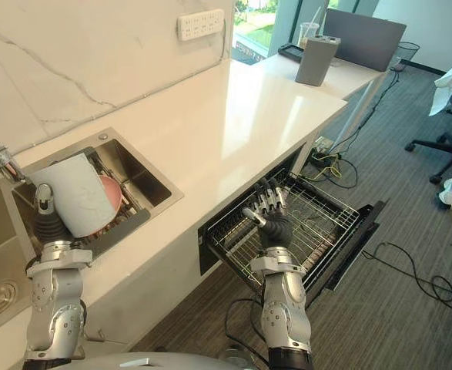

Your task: Walk over to the sink, pick up the cup, carry it to the dishwasher, place the cup inside the dishwasher, then close the dishwasher door

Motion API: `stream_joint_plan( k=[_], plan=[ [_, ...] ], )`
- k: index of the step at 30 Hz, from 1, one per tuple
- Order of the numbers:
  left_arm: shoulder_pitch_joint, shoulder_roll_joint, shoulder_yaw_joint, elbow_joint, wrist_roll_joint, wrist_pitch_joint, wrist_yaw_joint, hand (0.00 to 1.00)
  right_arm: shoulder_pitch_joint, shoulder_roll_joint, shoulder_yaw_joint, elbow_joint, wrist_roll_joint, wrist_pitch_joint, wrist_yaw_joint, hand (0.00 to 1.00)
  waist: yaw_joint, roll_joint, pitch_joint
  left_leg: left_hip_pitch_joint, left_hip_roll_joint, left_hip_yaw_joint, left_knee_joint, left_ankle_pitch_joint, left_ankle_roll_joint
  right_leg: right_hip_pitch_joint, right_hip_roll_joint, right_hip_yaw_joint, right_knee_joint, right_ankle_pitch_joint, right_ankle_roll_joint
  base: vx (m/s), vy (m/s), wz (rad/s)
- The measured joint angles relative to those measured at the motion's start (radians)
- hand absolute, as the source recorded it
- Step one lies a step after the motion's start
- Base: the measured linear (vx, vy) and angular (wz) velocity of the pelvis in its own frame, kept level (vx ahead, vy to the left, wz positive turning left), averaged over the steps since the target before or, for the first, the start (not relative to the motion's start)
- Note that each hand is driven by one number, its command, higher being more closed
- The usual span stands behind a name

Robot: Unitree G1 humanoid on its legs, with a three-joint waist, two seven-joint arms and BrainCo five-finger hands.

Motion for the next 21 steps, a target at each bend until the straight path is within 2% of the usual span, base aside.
stream_joint_plan(
  k=[5,7,10,12,14,16,18,21],
  plan=[
    [-0.120,0.000,-0.073,0.085,0.122,0.003,0.073,1.00,-0.050,-0.023,0.042,-0.046,0.062,0.042,0.021,0.00,-0.008,-0.017,0.006,0.015,-0.002,0.049,0.002,0.000,0.004,-0.033,-0.005,0.039,0.041,0.014,0.008,-0.05,0.026,-0.31],
    [-0.154,0.000,-0.097,0.107,0.157,0.003,0.103,1.00,-0.055,-0.022,0.044,-0.073,0.063,0.042,0.020,0.00,-0.015,-0.027,0.013,0.013,-0.009,0.054,0.002,-0.001,0.008,-0.056,-0.011,0.056,0.084,0.003,0.011,-0.06,0.037,-0.22],
    [-0.201,0.002,-0.104,0.161,0.190,0.003,0.154,1.00,-0.060,-0.023,0.056,-0.110,0.064,0.039,0.020,0.00,-0.019,-0.039,0.015,0.016,-0.015,0.079,0.006,0.001,0.018,-0.069,-0.021,0.047,0.098,-0.004,-0.001,-0.06,0.031,-0.17],
    [-0.203,0.003,-0.091,0.162,0.217,0.001,0.206,1.00,-0.079,-0.023,0.093,-0.110,0.063,0.041,0.020,0.00,-0.003,-0.042,0.011,0.015,-0.005,0.122,0.005,-0.001,0.016,-0.081,-0.027,-0.004,0.079,-0.019,-0.023,-0.09,0.027,-0.59],
    [-0.204,0.013,-0.081,0.162,0.229,0.000,0.256,1.00,-0.096,-0.020,0.143,-0.110,0.063,0.051,0.020,0.00,0.021,-0.047,0.009,0.010,0.012,0.155,0.007,-0.011,0.004,-0.078,-0.035,-0.077,0.045,-0.001,-0.048,-0.02,0.014,-0.66],
    [-0.210,0.024,-0.083,0.165,0.229,0.005,0.295,1.00,-0.103,-0.018,0.190,-0.110,0.063,0.076,0.019,0.00,0.025,-0.076,0.005,0.005,0.014,0.166,0.020,-0.015,0.001,-0.052,-0.040,-0.114,-0.014,0.094,-0.020,0.01,-0.018,-0.22],
    [-0.210,0.013,-0.083,0.168,0.237,0.010,0.330,1.00,-0.110,-0.020,0.195,-0.110,0.064,0.090,0.018,0.00,0.029,-0.071,0.007,0.013,0.021,0.165,0.021,-0.017,-0.005,-0.033,-0.031,-0.117,-0.035,0.107,-0.004,0.03,-0.036,0.01],
    [-0.210,-0.005,-0.084,0.173,0.340,0.012,0.389,1.00,-0.111,-0.021,0.198,-0.110,0.080,0.116,0.019,0.00,0.030,-0.064,0.006,0.013,0.033,0.148,0.017,-0.016,-0.015,-0.013,-0.021,-0.143,-0.059,0.114,-0.002,0.04,-0.038,0.13]
  ],
)
